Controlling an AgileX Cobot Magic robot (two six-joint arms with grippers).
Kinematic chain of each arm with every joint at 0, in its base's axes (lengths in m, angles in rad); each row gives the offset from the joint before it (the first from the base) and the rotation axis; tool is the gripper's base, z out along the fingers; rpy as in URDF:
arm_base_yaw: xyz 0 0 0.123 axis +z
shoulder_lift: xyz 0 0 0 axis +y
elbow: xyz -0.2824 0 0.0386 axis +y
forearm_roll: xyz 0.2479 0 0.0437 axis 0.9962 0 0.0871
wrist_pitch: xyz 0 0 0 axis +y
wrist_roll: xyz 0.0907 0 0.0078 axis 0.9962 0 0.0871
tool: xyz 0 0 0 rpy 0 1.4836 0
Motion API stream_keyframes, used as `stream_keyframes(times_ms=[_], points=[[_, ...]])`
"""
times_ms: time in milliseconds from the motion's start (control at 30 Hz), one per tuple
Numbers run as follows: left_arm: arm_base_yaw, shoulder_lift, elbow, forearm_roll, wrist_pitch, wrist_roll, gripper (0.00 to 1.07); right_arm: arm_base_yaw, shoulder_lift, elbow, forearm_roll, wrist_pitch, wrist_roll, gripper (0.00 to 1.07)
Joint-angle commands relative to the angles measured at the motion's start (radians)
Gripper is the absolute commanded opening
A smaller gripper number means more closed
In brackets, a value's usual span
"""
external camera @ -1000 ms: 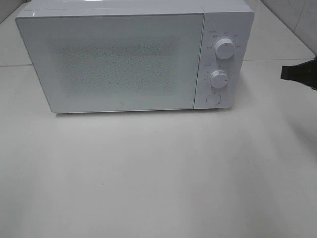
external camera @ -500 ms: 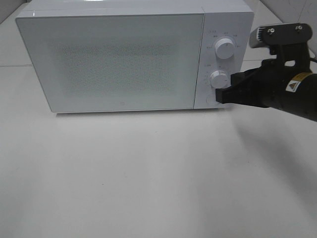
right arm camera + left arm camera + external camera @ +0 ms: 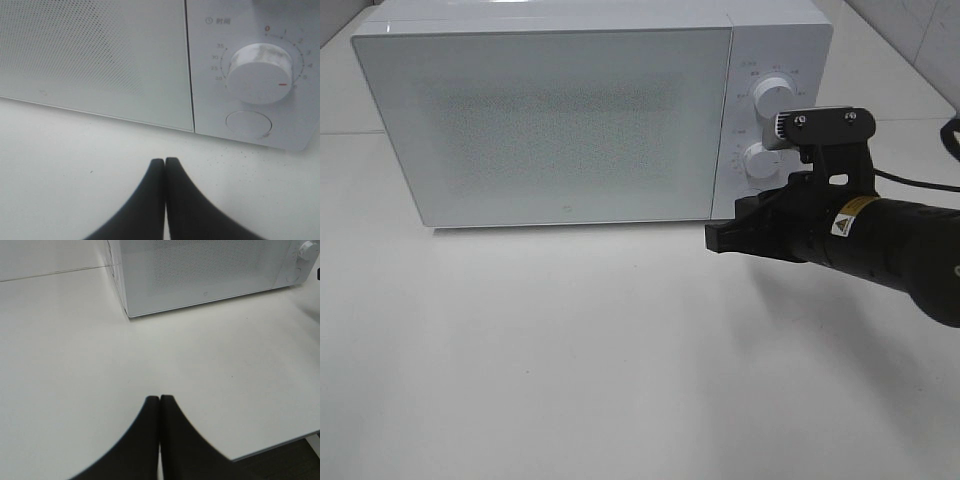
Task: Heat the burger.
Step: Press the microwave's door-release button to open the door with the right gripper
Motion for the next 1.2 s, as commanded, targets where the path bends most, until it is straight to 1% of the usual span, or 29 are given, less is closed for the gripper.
stream_keyframes(times_ms=[33, 233, 333, 367, 467, 533, 600, 633, 667, 733, 767, 800, 833, 900, 933, 967, 1167, 1200], points=[[0.002, -0.02, 0.002, -0.005, -0.016, -0.008, 0.0, 0.002, 0.026, -0.003, -0.005, -0.05, 0.044, 0.0], [0.002, -0.02, 0.002, -0.005, -0.016, -0.008, 0.0, 0.002, 0.099, -0.01, -0.001, -0.117, 0.139, 0.0], [0.002, -0.02, 0.002, -0.005, -0.016, -0.008, 0.0, -0.001, 0.129, -0.027, 0.034, -0.116, 0.19, 0.0], [0.002, -0.02, 0.002, -0.005, -0.016, -0.008, 0.0, -0.004, 0.146, -0.041, 0.066, -0.115, 0.221, 0.0], [0.002, -0.02, 0.002, -0.005, -0.016, -0.008, 0.0, -0.003, 0.154, -0.048, 0.081, -0.112, 0.238, 0.0], [0.002, -0.02, 0.002, -0.005, -0.016, -0.008, 0.0, -0.003, 0.182, -0.077, 0.105, -0.112, 0.322, 0.0], [0.002, -0.02, 0.002, -0.005, -0.016, -0.008, 0.0, -0.003, 0.189, -0.085, 0.105, -0.11, 0.353, 0.0], [0.002, -0.02, 0.002, -0.005, -0.016, -0.008, 0.0, -0.003, 0.201, -0.099, 0.117, -0.113, 0.416, 0.0], [0.002, -0.02, 0.002, -0.005, -0.016, -0.008, 0.0, -0.003, 0.201, -0.099, 0.117, -0.113, 0.416, 0.0], [0.002, -0.02, 0.002, -0.005, -0.016, -0.008, 0.0, -0.003, 0.225, -0.112, 0.14, -0.142, 0.553, 0.0], [0.002, -0.02, 0.002, -0.005, -0.016, -0.008, 0.0, -0.003, 0.225, -0.112, 0.14, -0.142, 0.553, 0.0], [0.002, -0.02, 0.002, -0.005, -0.016, -0.008, 0.0, -0.003, 0.242, -0.117, 0.148, -0.179, 0.638, 0.0], [0.002, -0.02, 0.002, -0.005, -0.016, -0.008, 0.0, -0.003, 0.242, -0.117, 0.148, -0.179, 0.638, 0.0], [0.002, -0.02, 0.002, -0.005, -0.016, -0.008, 0.0, -0.003, 0.27, -0.121, 0.155, -0.238, 0.759, 0.0], [0.002, -0.02, 0.002, -0.005, -0.016, -0.008, 0.0, -0.003, 0.27, -0.121, 0.155, -0.238, 0.759, 0.0], [0.002, -0.02, 0.002, -0.005, -0.016, -0.008, 0.0, -0.003, 0.286, -0.123, 0.157, -0.267, 0.819, 0.0], [0.002, -0.02, 0.002, -0.005, -0.016, -0.008, 0.0, -0.003, 0.309, -0.128, 0.208, -0.297, 0.889, 0.0], [0.002, -0.02, 0.002, -0.005, -0.016, -0.008, 0.0, -0.003, 0.309, -0.128, 0.252, -0.296, 0.893, 0.0]])
